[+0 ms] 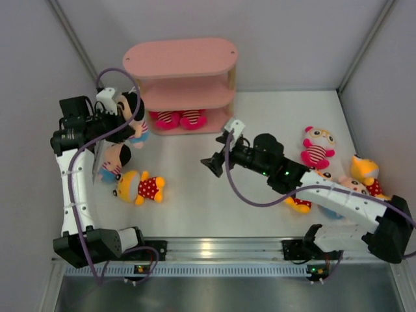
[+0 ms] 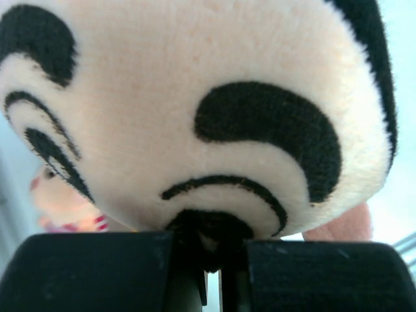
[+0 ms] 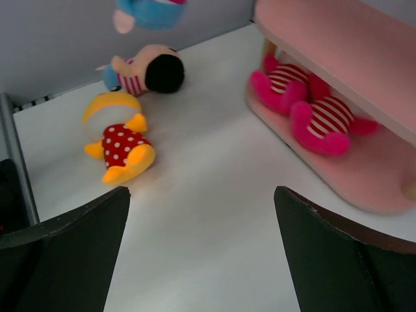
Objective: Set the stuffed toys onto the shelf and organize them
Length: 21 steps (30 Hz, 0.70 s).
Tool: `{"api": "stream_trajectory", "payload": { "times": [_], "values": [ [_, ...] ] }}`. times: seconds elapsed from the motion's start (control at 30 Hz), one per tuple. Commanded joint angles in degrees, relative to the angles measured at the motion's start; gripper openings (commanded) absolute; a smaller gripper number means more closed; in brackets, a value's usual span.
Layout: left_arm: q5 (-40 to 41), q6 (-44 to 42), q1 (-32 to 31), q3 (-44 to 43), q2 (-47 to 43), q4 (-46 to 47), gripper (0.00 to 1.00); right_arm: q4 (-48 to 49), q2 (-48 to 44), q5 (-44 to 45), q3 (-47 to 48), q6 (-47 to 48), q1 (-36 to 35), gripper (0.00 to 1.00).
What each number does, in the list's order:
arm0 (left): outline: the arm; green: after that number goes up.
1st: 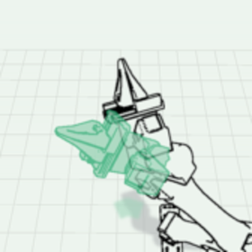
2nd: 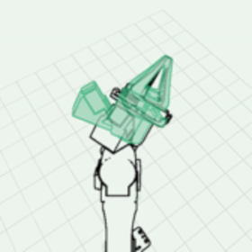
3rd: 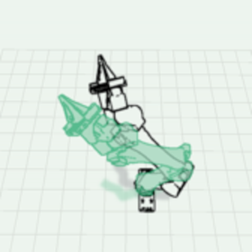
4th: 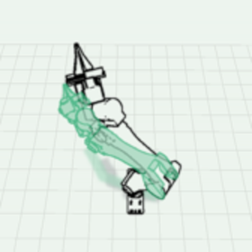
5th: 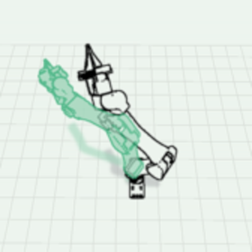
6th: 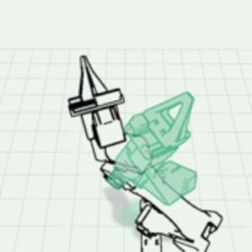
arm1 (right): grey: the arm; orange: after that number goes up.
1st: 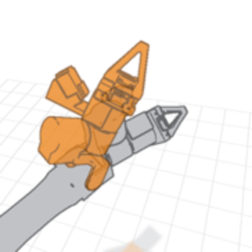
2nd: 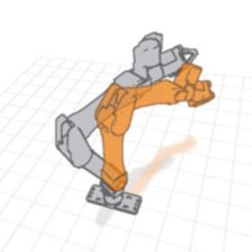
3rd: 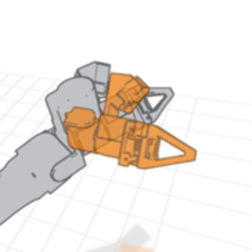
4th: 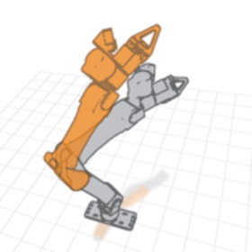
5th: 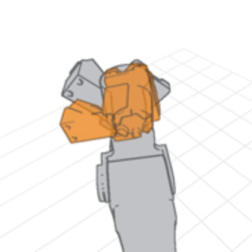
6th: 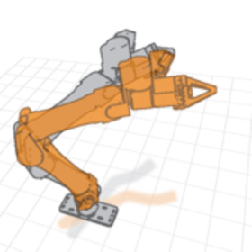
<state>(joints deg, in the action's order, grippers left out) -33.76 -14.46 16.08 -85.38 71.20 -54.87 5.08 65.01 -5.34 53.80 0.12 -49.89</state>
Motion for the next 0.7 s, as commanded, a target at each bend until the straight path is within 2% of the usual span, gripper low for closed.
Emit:
{"api": "stream_trajectory", "payload": {
  "times": [0.0,0.33,0.47,0.67],
  "values": [
    [-9.2,3.9,-3.0,0.8,-1.1,-0.9,0.00,15.6,6.5,-4.2,5.0,7.4,-5.6,0.94],
    [-13.7,5.1,-4.8,3.6,-3.8,-0.9,0.00,22.9,29.5,-5.9,21.1,8.2,-9.8,0.99],
    [-12.9,4.6,-5.6,4.8,-4.8,-0.9,0.00,21.6,34.5,-5.6,27.0,7.2,-9.7,0.99],
    [-12.6,3.6,-6.4,5.7,-5.4,-1.7,0.00,18.9,38.0,-10.9,32.2,3.1,-7.9,0.99]
  ]
}}
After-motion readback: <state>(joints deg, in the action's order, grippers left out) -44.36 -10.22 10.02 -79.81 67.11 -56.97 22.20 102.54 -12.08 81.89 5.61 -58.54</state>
